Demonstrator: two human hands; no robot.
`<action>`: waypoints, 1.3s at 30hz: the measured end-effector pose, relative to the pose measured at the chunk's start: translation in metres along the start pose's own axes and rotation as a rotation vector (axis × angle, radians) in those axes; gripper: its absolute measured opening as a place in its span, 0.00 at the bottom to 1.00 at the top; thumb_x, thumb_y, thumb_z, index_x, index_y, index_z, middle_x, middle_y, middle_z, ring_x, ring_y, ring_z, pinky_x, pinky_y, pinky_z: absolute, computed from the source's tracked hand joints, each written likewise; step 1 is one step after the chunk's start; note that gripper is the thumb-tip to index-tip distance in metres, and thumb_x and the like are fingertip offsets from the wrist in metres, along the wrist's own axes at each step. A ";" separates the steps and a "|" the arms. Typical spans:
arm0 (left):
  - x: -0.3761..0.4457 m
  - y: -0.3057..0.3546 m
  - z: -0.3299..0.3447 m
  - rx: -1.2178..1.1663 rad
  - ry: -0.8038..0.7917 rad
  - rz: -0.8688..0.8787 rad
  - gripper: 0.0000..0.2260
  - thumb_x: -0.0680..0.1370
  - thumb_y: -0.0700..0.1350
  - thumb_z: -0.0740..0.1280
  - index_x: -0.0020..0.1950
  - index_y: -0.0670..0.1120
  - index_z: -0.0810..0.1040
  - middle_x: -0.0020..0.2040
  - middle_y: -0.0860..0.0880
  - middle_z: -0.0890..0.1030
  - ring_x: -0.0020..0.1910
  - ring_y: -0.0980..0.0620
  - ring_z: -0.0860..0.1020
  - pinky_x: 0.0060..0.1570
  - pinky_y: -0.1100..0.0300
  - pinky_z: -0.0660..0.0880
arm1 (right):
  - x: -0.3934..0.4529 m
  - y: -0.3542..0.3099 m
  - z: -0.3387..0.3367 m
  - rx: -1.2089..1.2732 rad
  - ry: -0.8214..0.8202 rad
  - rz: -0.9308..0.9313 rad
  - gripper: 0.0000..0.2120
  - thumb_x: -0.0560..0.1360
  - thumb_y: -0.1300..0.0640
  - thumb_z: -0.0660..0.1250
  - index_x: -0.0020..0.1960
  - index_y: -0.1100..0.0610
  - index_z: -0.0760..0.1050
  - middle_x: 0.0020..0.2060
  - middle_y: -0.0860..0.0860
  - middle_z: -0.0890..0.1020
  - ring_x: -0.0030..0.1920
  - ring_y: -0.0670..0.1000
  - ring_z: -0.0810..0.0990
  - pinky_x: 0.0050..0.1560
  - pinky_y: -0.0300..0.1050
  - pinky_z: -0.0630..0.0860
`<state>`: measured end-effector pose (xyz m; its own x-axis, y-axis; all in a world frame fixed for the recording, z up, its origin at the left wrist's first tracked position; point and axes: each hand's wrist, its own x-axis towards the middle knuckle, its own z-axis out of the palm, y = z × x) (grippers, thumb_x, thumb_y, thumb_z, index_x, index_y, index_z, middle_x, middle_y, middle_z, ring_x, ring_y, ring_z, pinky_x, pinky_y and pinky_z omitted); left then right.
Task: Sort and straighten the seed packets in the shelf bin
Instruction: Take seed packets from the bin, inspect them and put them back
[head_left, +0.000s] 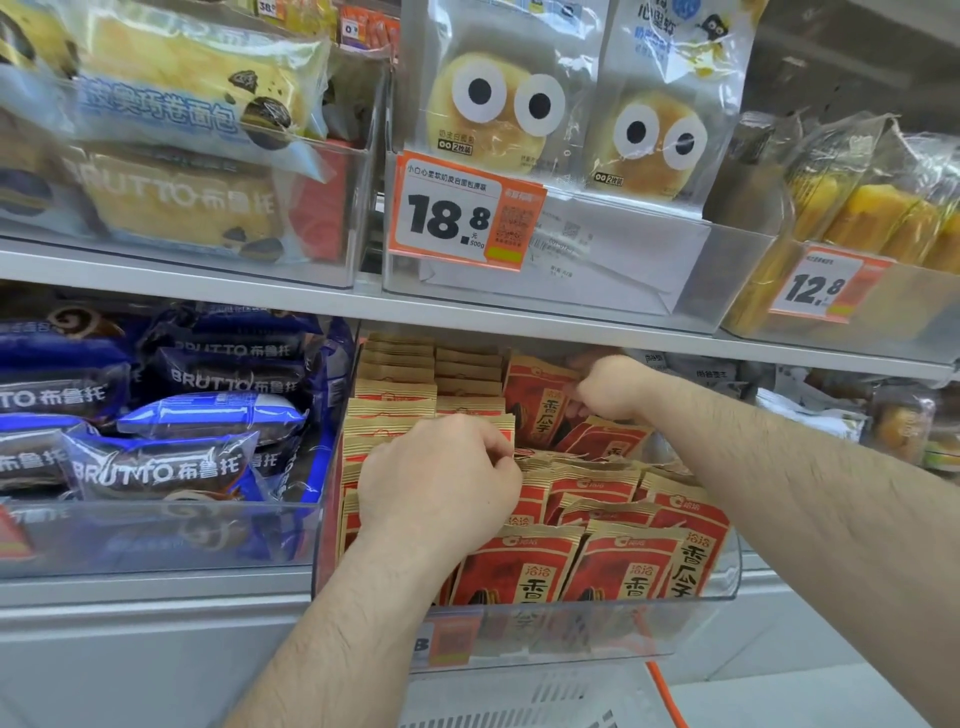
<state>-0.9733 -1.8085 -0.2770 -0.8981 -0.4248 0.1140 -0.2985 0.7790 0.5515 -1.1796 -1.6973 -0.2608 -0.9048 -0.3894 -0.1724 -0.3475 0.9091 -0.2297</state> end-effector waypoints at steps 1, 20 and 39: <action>0.000 0.000 -0.001 0.000 0.000 0.000 0.10 0.80 0.57 0.63 0.57 0.63 0.82 0.58 0.62 0.81 0.53 0.58 0.77 0.53 0.56 0.74 | -0.001 0.000 0.002 -0.043 -0.012 -0.007 0.14 0.82 0.59 0.61 0.64 0.61 0.77 0.55 0.56 0.82 0.54 0.54 0.79 0.54 0.44 0.74; 0.000 -0.002 0.001 -0.033 -0.002 0.003 0.09 0.80 0.56 0.63 0.56 0.62 0.82 0.54 0.61 0.82 0.47 0.59 0.72 0.56 0.54 0.74 | 0.011 -0.037 0.019 -0.142 0.063 0.019 0.14 0.78 0.51 0.69 0.59 0.58 0.75 0.50 0.53 0.77 0.49 0.52 0.76 0.47 0.44 0.74; -0.001 -0.002 0.001 -0.028 -0.020 0.004 0.10 0.80 0.58 0.63 0.58 0.62 0.81 0.56 0.60 0.81 0.52 0.56 0.76 0.57 0.53 0.74 | -0.023 -0.012 -0.002 -0.160 -0.006 -0.200 0.12 0.76 0.56 0.65 0.57 0.54 0.80 0.51 0.50 0.80 0.51 0.50 0.79 0.51 0.44 0.78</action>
<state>-0.9724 -1.8092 -0.2788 -0.9058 -0.4118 0.1000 -0.2856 0.7675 0.5739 -1.1552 -1.6988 -0.2520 -0.8129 -0.5642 -0.1445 -0.5544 0.8256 -0.1051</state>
